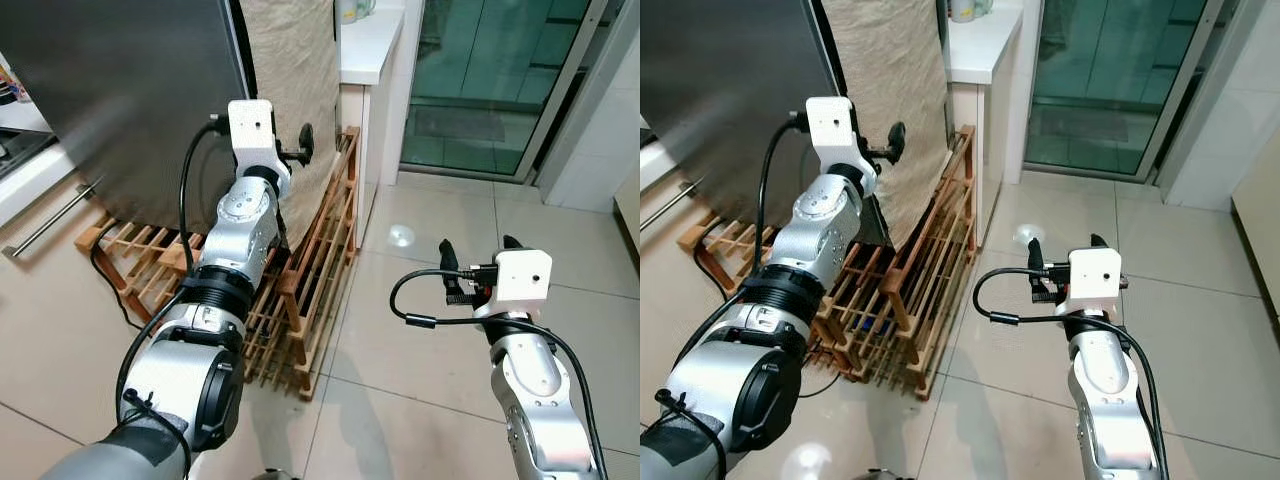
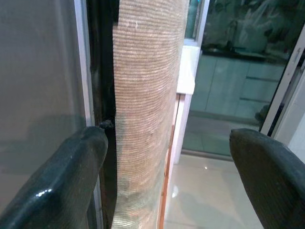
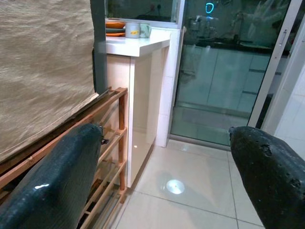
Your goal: Restocking fridge
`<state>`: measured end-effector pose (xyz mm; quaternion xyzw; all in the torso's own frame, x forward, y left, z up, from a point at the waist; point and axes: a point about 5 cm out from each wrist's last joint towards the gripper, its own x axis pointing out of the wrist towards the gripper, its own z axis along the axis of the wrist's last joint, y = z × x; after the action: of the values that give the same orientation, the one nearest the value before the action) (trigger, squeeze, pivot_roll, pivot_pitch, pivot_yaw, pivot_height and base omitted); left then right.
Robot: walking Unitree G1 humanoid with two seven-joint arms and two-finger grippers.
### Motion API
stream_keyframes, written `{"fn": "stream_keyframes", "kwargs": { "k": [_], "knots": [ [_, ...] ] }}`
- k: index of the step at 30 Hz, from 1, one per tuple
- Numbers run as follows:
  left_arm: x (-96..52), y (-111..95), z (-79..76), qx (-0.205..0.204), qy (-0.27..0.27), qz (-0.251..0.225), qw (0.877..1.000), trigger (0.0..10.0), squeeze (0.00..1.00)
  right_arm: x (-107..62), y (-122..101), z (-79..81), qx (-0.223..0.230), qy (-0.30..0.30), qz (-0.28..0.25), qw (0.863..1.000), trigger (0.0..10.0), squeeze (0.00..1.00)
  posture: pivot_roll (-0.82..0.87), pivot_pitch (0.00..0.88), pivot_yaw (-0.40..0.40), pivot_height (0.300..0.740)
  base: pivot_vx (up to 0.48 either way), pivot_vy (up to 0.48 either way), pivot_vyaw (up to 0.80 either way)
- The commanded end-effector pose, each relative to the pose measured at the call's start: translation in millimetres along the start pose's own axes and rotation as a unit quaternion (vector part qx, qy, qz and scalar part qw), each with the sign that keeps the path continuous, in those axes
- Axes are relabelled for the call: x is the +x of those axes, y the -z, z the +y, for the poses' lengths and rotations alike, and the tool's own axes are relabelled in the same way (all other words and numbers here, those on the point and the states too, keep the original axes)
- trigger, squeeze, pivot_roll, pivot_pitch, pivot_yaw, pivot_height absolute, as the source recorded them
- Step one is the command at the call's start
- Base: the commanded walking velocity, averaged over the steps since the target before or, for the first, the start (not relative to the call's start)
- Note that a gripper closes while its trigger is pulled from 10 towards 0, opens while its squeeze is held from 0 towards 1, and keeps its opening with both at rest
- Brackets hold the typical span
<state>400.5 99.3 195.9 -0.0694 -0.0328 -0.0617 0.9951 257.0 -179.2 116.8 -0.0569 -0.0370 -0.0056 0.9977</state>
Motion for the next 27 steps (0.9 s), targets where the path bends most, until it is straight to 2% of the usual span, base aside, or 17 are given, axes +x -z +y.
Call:
{"fn": "stream_keyframes", "kwargs": {
  "k": [1, 8, 11, 16, 18, 21, 27],
  "knots": [
    [5.0, -10, -5.7, -0.001, 0.001, -0.014, 1.0, 10.0, 0.0, -0.5, -5, 0.8, 0.001, 0.0, -0.006, 1.0, 10.0, 0.17, -0.16, 0.0, 0.126, 0.74, 0.0, 0.0, 0.0],
    [8.8, -10, -7.3, -0.013, -0.023, -0.005, 1.0, 10.0, 0.0, -2.8, -5, 1.4, 0.001, 0.001, -0.004, 1.0, 10.0, 0.16, -0.17, 0.0, 0.132, 0.74, 0.0, 0.0, 0.0],
    [10.3, -12, -18.3, -0.035, -0.005, -0.006, 0.999, 10.0, 0.0, -4.9, -5, 0.7, 0.001, 0.003, -0.002, 1.0, 10.0, 0.17, -0.18, 0.0, 0.133, 0.74, 0.0, 0.0, 0.0],
    [11.4, -14, -31.3, -0.046, 0.024, -0.011, 0.999, 10.0, 0.0, -5.8, -5, 0.8, 0.001, 0.005, -0.001, 1.0, 10.0, 0.16, -0.19, 0.0, 0.135, 0.74, 0.0, 0.0, 0.0],
    [11.9, -17, -41.3, -0.056, 0.047, -0.016, 0.997, 10.0, 0.0, -5.8, -6, 0.5, 0.0, 0.006, -0.001, 1.0, 10.0, 0.17, -0.19, 0.0, 0.136, 0.74, 0.0, 0.0, 0.0],
    [12.8, -21, -51.9, -0.05, 0.054, -0.02, 0.997, 10.0, 0.0, -6.2, -6, -0.9, -0.001, 0.008, 0.0, 1.0, 10.0, 0.16, -0.19, 0.0, 0.138, 0.74, 0.0, 0.0, 0.0],
    [15.0, -22, -39.3, -0.035, -0.004, -0.017, 0.999, 10.0, 0.0, -5.7, -6, -1.8, -0.001, 0.011, 0.0, 1.0, 10.0, 0.16, -0.2, 0.0, 0.145, 0.74, 0.0, 0.0, 0.0]
  ]
}}
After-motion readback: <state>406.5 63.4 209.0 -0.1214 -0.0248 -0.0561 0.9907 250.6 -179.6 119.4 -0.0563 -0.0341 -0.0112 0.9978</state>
